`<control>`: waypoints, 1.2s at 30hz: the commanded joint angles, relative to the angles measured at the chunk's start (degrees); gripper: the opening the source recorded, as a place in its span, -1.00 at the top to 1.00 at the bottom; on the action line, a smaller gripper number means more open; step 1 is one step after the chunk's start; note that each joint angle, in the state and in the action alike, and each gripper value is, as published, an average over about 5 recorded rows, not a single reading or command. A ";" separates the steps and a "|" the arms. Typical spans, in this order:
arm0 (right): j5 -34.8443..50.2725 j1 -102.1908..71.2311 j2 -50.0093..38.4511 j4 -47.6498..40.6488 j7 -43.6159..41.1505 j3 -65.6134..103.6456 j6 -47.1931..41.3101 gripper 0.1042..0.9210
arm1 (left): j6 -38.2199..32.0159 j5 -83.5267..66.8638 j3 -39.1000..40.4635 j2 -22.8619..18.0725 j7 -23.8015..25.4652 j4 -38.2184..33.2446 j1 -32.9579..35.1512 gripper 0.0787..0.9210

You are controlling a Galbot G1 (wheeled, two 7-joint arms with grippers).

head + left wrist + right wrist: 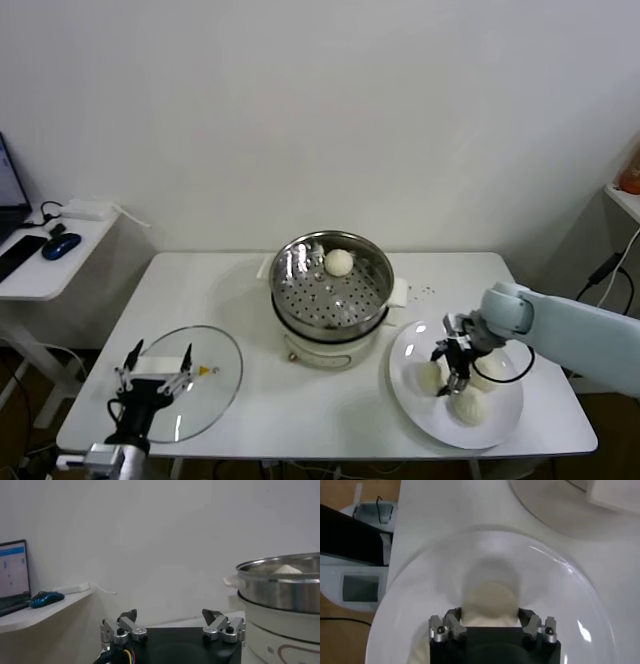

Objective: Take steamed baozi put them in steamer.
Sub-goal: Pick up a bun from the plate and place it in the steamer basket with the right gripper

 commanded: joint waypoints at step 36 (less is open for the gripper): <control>33.25 51.53 13.25 6.19 -4.30 -27.77 -0.07 -0.53 | 0.64 -0.16 0.62 -0.14 -0.04 -0.75 -1.47 -0.77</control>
